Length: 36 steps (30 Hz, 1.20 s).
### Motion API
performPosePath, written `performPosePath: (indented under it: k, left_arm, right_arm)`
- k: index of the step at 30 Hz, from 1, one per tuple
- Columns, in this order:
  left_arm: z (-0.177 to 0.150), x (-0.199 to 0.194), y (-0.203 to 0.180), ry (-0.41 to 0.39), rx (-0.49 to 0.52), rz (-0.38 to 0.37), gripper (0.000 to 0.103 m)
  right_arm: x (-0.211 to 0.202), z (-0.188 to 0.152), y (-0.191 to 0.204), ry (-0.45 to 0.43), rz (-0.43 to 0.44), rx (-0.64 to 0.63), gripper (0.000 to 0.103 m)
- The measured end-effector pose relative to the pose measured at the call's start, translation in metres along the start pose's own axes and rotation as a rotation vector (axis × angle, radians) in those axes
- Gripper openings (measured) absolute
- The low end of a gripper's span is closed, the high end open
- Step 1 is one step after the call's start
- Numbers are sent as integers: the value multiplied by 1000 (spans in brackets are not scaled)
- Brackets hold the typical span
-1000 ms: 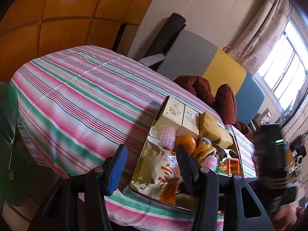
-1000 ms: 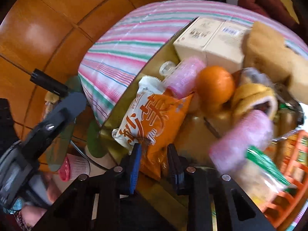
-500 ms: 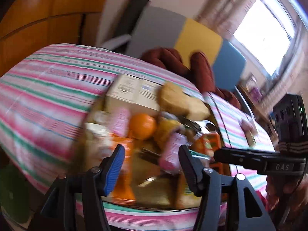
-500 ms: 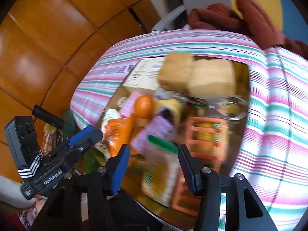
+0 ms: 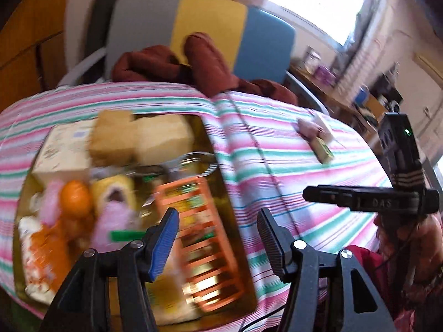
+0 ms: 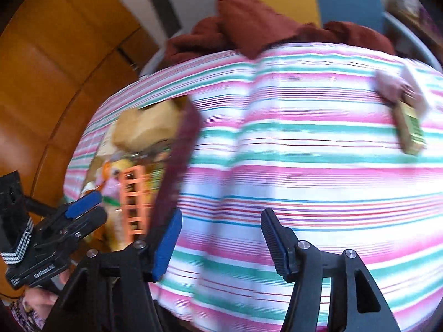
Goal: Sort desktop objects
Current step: 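Move both tools back toward the green box, pink sock and sponge, then grasp the green oil box with the right tool while the left tool grasps the pink sock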
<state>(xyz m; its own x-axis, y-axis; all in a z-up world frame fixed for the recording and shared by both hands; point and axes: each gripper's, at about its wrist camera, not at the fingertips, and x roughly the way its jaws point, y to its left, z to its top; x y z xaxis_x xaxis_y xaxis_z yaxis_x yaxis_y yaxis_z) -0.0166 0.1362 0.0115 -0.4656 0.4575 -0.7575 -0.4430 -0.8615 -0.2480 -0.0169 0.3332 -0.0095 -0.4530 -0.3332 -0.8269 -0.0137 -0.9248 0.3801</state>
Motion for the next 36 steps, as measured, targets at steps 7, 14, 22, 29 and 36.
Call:
performPosePath:
  k: [7,14,22,29,36]
  left_arm:
    - [15,29,-55,43,92,-67,59]
    - [27,69,-97,127,150,-110,59]
    - [56,123,-122,199,141,-99,59]
    - [96,170,-153,219,157,-93,59]
    - [143,221,-196,218,190,-123,62]
  right_arm:
    - [-22,7,-90,-24,-144,100,62]
    - [-35,32,-175,-69,-276,180,62]
    - [-15,76,-217,-77,-276,195,56]
    - [4,83,-225,-21,-242,198,32]
    - [-14,71,-248,8,-248,282,32]
